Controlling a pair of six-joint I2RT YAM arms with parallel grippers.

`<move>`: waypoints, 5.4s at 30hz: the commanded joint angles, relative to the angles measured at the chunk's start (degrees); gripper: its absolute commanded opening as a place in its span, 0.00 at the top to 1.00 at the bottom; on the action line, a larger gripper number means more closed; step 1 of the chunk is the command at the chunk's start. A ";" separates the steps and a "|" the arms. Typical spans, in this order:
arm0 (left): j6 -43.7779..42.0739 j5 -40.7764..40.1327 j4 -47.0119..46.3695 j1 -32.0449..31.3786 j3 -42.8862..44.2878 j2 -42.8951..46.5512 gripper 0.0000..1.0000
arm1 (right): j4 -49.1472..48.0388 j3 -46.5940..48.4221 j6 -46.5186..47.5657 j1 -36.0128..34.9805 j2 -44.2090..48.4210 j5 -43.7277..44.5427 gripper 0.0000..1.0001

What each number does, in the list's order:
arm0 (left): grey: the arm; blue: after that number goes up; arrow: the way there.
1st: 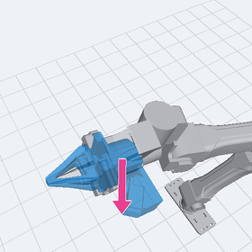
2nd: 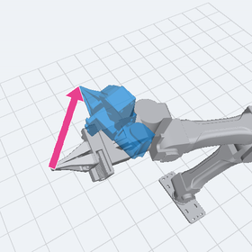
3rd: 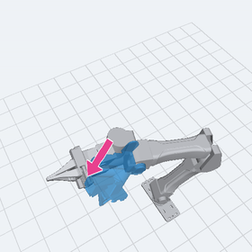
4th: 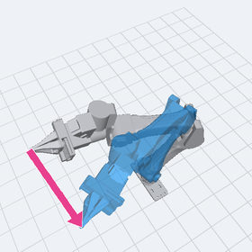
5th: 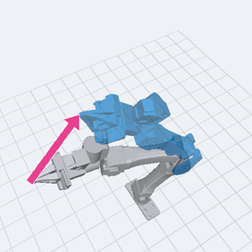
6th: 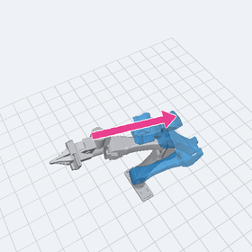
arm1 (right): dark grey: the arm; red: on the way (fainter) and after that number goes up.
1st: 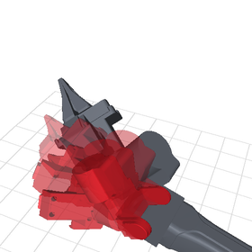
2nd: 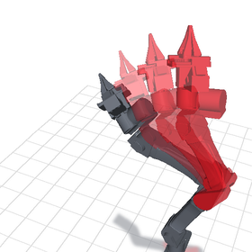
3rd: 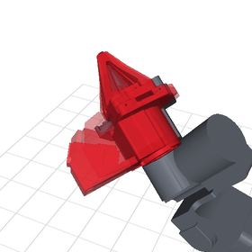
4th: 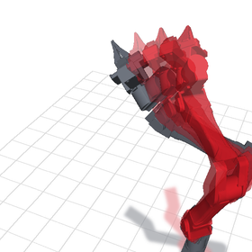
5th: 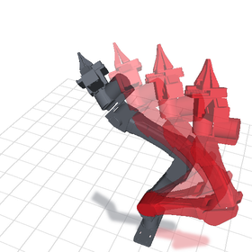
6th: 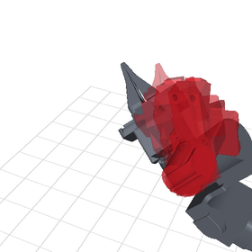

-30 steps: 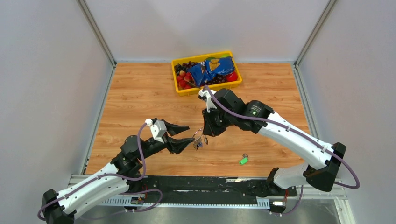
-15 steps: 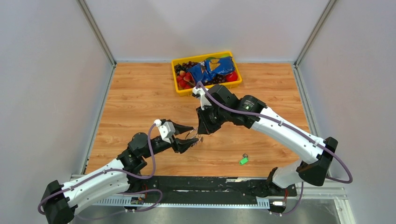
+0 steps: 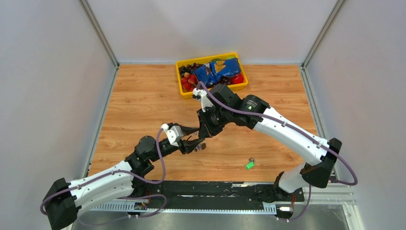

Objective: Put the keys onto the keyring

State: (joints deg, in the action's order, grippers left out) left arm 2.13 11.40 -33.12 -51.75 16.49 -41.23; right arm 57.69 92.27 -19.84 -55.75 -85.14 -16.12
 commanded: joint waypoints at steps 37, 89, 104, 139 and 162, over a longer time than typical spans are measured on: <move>0.54 -0.76 -3.84 -2.71 2.11 3.73 0.99 | -15.30 -8.88 2.33 -1.79 13.82 1.26 0.51; 20.12 -6.51 8.08 -2.66 7.56 8.79 0.99 | -38.83 -19.62 8.84 -14.86 20.18 23.01 0.59; 19.73 -6.60 8.32 -2.66 6.95 10.16 1.00 | -40.45 -19.81 8.94 -14.88 19.25 21.96 0.74; 12.62 -4.24 10.49 -2.69 5.87 13.43 0.66 | -33.02 -12.60 2.62 -15.05 14.46 22.23 1.00; 5.71 -5.61 10.85 -2.69 4.44 12.52 0.57 | -22.11 -6.01 -1.12 -15.04 12.20 26.77 1.00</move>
State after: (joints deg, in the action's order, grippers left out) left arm 9.41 5.65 -20.34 -54.28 21.23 -28.58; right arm 36.18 83.44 -19.46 -70.48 -72.82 9.21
